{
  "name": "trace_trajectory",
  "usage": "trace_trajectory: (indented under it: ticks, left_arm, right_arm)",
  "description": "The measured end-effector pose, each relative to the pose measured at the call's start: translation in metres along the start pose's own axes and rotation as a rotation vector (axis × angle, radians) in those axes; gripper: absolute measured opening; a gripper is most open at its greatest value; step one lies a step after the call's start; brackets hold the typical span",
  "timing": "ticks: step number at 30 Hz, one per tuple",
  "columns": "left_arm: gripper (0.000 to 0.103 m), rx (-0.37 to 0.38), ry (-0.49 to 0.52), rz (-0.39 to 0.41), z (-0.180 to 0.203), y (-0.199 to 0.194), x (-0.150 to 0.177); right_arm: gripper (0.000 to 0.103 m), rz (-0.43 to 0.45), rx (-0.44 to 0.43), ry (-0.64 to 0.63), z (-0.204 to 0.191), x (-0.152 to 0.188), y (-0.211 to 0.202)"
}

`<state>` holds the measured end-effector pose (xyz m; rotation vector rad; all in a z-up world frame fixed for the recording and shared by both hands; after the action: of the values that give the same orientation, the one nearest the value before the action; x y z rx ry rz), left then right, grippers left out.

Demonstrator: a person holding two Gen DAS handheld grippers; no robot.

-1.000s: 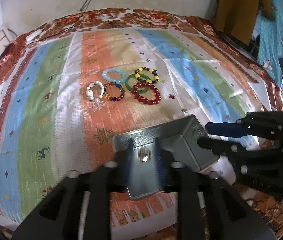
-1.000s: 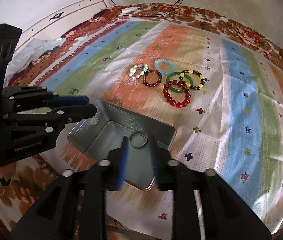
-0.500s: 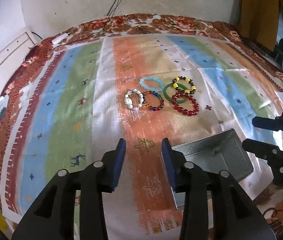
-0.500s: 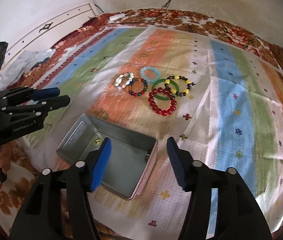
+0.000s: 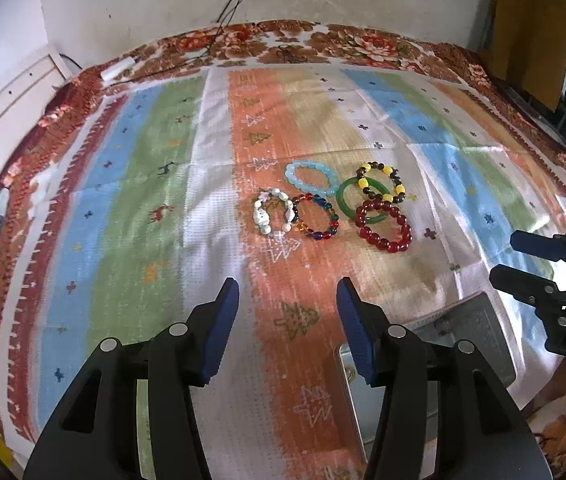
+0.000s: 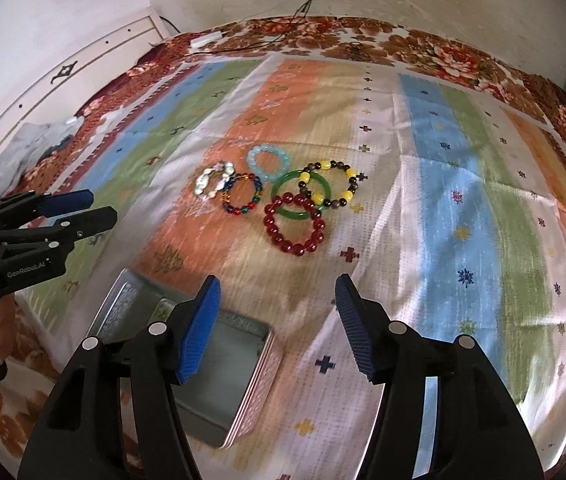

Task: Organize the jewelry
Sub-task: 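Move both open tools back toward the remaining bracelets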

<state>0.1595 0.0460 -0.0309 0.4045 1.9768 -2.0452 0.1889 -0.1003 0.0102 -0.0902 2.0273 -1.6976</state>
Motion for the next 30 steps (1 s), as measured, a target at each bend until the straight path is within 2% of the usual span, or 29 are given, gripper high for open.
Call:
trace_trajectory:
  ticks: [3, 14, 24, 30]
  left_arm:
    - [0.051, 0.025, -0.010, -0.014, -0.002, 0.005, -0.005]
    - [0.051, 0.031, -0.005, -0.057, -0.004, 0.026, -0.029]
    - [0.051, 0.032, -0.043, -0.092, -0.020, 0.048, -0.052]
    - [0.051, -0.004, -0.031, -0.124, -0.021, 0.065, -0.062]
  right_arm:
    - [0.059, -0.016, -0.013, 0.020, 0.005, -0.006, 0.005]
    - [0.059, -0.032, -0.067, 0.056, 0.012, -0.025, 0.017]
    - [0.059, -0.060, -0.043, 0.047, 0.015, -0.041, 0.034]
    - [0.059, -0.084, -0.027, 0.071, 0.023, -0.043, 0.045]
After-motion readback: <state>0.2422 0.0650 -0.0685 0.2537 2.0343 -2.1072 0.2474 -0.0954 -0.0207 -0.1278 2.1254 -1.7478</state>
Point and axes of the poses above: each gripper's, at about its wrist camera, not at the fingertips, and y roughly the way its jaws point, z to its right, x to its underside, the point moved 1 cm from there along y, roughly the way its jaws point, and after that the axes turned 13 degrees about -z, right-handed, at the moved point
